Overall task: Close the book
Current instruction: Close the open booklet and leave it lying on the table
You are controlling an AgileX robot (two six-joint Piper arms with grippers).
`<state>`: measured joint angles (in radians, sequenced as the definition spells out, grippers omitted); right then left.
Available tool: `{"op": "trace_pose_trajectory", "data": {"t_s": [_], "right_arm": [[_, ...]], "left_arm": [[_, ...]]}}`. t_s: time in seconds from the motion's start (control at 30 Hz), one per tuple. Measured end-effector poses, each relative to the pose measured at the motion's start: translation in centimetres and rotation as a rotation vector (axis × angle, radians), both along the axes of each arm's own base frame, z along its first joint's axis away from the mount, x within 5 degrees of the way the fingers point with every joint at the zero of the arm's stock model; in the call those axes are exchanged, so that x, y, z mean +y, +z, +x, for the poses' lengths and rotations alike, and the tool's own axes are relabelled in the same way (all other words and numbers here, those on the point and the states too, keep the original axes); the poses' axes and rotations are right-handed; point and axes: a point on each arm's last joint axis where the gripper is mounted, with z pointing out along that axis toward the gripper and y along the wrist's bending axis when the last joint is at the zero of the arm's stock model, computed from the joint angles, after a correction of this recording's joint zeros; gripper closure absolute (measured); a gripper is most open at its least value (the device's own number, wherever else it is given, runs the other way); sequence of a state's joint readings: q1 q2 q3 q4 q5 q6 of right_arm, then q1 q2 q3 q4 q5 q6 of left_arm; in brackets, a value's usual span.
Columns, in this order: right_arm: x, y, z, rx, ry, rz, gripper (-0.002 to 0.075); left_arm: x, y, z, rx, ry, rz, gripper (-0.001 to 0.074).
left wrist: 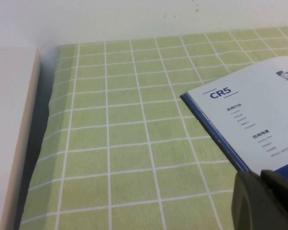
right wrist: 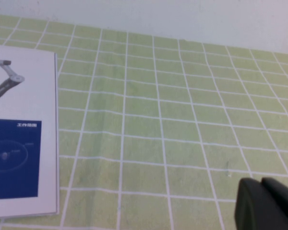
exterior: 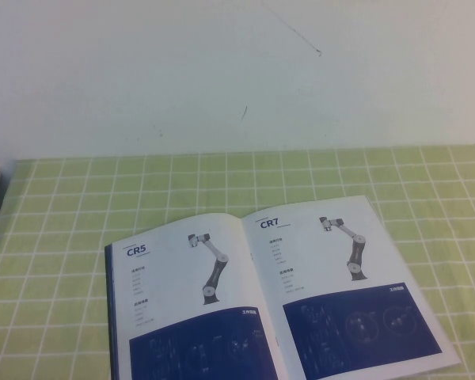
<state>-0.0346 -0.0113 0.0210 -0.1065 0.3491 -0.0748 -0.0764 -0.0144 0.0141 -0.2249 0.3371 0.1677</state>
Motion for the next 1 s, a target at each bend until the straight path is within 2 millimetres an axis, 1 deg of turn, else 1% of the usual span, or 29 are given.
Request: {"op": "trace_pose_trajectory", "data": {"t_s": [0.3, 0.43, 0.5, 0.6, 0.77, 0.9, 1.0], "right_arm": [[0.0, 0.0, 0.0, -0.002, 0.0, 0.0, 0.0729], [0.1, 0.5, 0.2, -0.073, 0.007, -0.003, 0.0729], [0.1, 1.4, 0.4, -0.175, 0.017, -0.007, 0.0729], [0.3, 3.3, 0.5, -0.385, 0.036, -0.016, 0.0729], [0.6, 6.2, -0.1, -0.717, 0.067, -0.03, 0.0729], [0.8, 7.5, -0.8, -0.883, 0.085, -0.018, 0.0729], [0.8, 7.9, -1.0, -0.929, 0.092, 0.005, 0.0729]], "left_arm": [[0.0, 0.0, 0.0, -0.005, 0.0, 0.021, 0.0738], [0.2, 0.3, 0.2, -0.063, 0.01, 0.032, 0.0738], [0.2, 0.7, 0.3, -0.105, 0.019, 0.014, 0.0738], [0.4, 1.8, 0.4, -0.224, 0.049, -0.046, 0.0738], [0.8, 3.4, 0.4, -0.39, 0.097, -0.102, 0.0738], [1.2, 4.6, 0.2, -0.529, 0.139, -0.13, 0.0738], [1.4, 5.1, 0.0, -0.586, 0.158, -0.144, 0.0738]]}}
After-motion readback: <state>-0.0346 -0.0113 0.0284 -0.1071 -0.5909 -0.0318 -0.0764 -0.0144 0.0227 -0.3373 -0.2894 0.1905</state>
